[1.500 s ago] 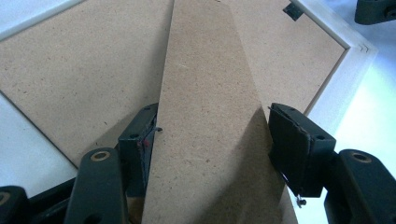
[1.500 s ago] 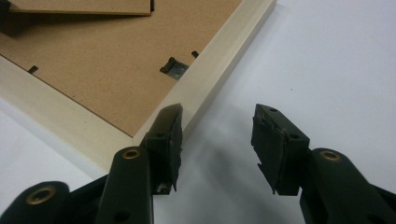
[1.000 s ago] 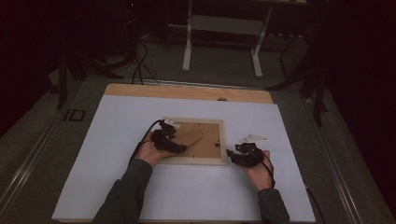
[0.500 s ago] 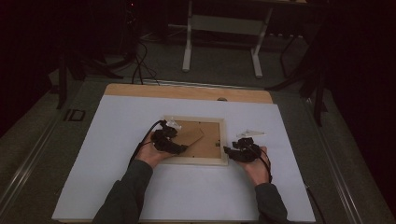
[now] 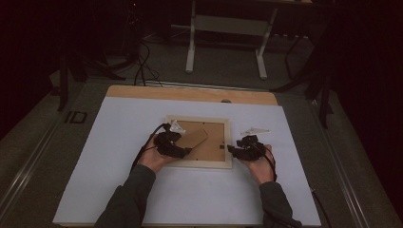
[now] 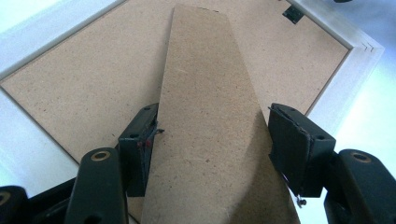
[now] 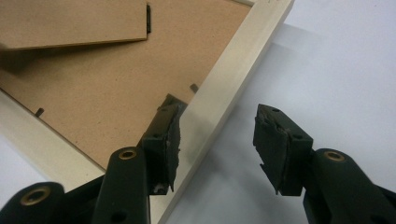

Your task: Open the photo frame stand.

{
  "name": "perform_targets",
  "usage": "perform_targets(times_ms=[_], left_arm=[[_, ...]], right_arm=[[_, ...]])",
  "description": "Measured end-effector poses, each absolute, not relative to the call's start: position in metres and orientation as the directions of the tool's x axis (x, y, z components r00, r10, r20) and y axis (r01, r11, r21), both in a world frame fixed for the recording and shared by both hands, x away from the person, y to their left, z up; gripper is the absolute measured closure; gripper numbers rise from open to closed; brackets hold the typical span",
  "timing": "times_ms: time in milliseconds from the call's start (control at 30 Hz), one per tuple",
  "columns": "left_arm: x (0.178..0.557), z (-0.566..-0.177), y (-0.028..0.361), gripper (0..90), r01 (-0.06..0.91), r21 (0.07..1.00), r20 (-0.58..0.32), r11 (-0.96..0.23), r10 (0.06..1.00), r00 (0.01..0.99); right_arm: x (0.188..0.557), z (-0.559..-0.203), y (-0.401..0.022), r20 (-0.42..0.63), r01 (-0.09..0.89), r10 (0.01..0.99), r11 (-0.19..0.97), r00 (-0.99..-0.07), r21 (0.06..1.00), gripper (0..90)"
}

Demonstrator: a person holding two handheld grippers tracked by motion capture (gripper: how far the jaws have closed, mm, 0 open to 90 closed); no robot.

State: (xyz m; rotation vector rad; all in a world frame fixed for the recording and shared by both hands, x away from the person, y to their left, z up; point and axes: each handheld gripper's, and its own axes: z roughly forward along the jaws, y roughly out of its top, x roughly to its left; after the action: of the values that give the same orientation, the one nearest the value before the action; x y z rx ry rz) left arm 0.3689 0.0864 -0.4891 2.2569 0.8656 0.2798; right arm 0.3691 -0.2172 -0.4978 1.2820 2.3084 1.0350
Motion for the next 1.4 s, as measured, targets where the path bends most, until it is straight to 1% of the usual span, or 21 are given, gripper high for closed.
perform_targets(times_ms=[233,500,833,1267,1400], left_arm=[[0.365,-0.490,0.086,39.1,0.487,0.687,-0.021,-0.539,0.656,0.755],[0.359,-0.485,0.083,39.1,0.451,0.698,0.027,-0.557,0.649,0.760],[0.356,-0.484,0.083,39.1,0.438,0.709,0.039,-0.552,0.651,0.758],[0.349,-0.479,0.080,39.0,0.388,0.720,0.104,-0.576,0.643,0.759],[0.348,-0.479,0.080,39.0,0.382,0.722,0.111,-0.576,0.642,0.758]], right_arm=[[0.371,-0.494,-0.218,0.089,0.612,0.826,0.334,-0.556,0.717,49.9],[0.378,-0.494,-0.219,0.090,0.628,0.835,0.333,-0.543,0.703,48.8],[0.382,-0.494,-0.218,0.126,0.643,0.830,0.315,-0.544,0.698,46.6],[0.386,-0.490,-0.212,0.119,0.644,0.824,0.333,-0.554,0.689,44.9],[0.387,-0.491,-0.211,0.123,0.651,0.829,0.327,-0.546,0.685,44.6]])
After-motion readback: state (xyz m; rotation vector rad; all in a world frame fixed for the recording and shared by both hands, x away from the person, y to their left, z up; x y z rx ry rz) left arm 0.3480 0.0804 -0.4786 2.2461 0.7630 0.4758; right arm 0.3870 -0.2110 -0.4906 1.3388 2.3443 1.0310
